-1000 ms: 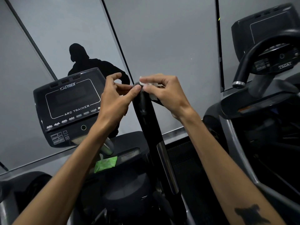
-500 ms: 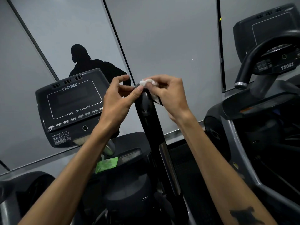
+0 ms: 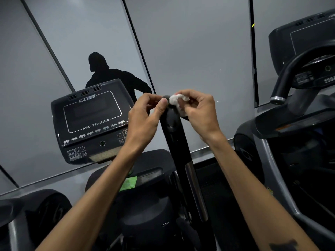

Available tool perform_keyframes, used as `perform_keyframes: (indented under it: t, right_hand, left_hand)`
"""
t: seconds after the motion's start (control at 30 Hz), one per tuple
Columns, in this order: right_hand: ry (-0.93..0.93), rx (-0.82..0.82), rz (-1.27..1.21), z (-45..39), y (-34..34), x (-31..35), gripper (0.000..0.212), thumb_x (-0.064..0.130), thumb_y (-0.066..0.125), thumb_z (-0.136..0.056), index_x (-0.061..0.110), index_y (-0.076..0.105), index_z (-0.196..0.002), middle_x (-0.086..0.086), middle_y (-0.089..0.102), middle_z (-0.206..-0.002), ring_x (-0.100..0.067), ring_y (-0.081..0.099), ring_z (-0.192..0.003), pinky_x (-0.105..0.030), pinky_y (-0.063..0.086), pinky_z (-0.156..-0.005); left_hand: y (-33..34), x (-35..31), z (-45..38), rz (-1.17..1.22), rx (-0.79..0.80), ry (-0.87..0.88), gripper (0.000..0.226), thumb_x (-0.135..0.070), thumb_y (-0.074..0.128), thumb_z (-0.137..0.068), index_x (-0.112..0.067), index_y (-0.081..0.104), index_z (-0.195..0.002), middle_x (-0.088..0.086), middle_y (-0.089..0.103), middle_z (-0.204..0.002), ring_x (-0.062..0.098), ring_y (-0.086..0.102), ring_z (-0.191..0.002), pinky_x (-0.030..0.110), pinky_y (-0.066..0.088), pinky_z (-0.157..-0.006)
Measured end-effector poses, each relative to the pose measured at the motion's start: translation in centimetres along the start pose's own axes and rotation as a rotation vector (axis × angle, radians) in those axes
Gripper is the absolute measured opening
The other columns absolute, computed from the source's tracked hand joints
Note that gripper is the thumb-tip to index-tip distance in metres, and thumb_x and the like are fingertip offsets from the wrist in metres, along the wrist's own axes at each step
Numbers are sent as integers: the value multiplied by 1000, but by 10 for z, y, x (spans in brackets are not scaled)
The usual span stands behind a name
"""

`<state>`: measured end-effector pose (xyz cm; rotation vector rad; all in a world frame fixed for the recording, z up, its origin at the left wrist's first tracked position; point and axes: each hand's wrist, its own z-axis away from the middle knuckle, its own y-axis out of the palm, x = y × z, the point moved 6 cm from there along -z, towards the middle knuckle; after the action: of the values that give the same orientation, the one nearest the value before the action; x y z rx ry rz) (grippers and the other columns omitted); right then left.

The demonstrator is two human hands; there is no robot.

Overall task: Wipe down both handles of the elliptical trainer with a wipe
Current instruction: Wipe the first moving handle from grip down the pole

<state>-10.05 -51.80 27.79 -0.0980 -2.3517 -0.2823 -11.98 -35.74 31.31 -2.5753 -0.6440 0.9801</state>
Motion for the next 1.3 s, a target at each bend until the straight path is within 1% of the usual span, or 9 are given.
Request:
perform_keyframes:
  t: [0.13, 0.23, 0.4, 0.57, 0.73, 0.83, 1.0, 1.2, 1.3]
  right_hand:
    - [60, -66, 99, -29, -1, 13, 19, 13, 79, -85, 31, 76, -84, 3, 76, -82, -13, 73, -75, -31, 61, -71]
    - [83, -87, -122, -36, 4, 34, 16, 9, 82, -83, 18, 72, -92, -7, 74, -87, -21, 74, -74, -42, 65, -69]
    - [125, 19, -313, -28, 19, 40, 6, 9, 76, -89, 6, 72, -92, -10, 74, -88, -20, 71, -82, -30, 61, -70]
    - [203, -75, -121, -27, 0, -6, 10, 21, 70, -94, 23, 76, -87, 6, 75, -91, -1, 61, -80, -21, 47, -78]
    - [245, -59, -120, -21, 15, -50, 21, 10, 67, -92, 26, 76, -83, 0, 75, -83, -15, 70, -82, -39, 61, -84]
    - [181, -101, -86, -24, 17, -54, 25, 8, 69, -92, 31, 74, -82, 3, 74, -84, -14, 71, -83, -42, 62, -86]
    - [105, 43, -31, -31, 20, -63, 24, 20, 62, -93, 42, 72, -93, 2, 71, -107, -21, 70, -105, -51, 55, -98]
    - [91, 39, -122, -28, 25, -71, 25, 22, 57, -92, 42, 70, -98, -8, 68, -115, -29, 67, -110, -49, 56, -96]
    - [64, 65, -83, -28, 26, -77, 25, 27, 54, -95, 43, 68, -107, -4, 67, -119, -29, 62, -118, -55, 51, -103]
  left_hand:
    - [-8, -7, -6, -148, 34, 40, 26, -33, 68, -97, -16, 67, -116, -8, 73, -105, 2, 67, -103, 27, 53, -94]
    - [-14, -18, -15, 19, 76, 60, 39, -31, 72, -94, -17, 58, -128, -1, 71, -116, 12, 67, -112, 35, 54, -100]
    - [-21, -31, -27, 136, -83, 125, 21, -13, 74, -91, -14, 68, -112, 8, 75, -96, 22, 75, -90, 43, 63, -76]
    - [-34, 8, -41, 0, -84, -89, 20, -33, 73, -79, -21, 79, -94, 2, 76, -90, 23, 74, -86, 47, 61, -81]
    - [-14, 24, -46, -24, -33, -105, 25, 1, 66, -85, -13, 78, -102, 10, 73, -87, 2, 65, -65, 20, 57, -63]
    - [-4, 19, -57, -185, -10, -34, 25, 1, 64, -89, -13, 79, -103, 10, 74, -82, -2, 59, -59, 7, 47, -57]
    - [-8, 32, -57, -24, 264, -140, 23, -35, 69, -92, -17, 78, -105, 10, 74, -98, 12, 64, -87, 31, 50, -83]
    - [8, 32, -78, 6, 236, -167, 14, -18, 71, -94, -5, 75, -97, 10, 61, -85, 13, 56, -73, 14, 45, -61]
    - [13, 37, -77, -25, 178, -181, 10, -19, 68, -95, -13, 76, -92, 9, 62, -78, 13, 53, -66, 23, 43, -61]
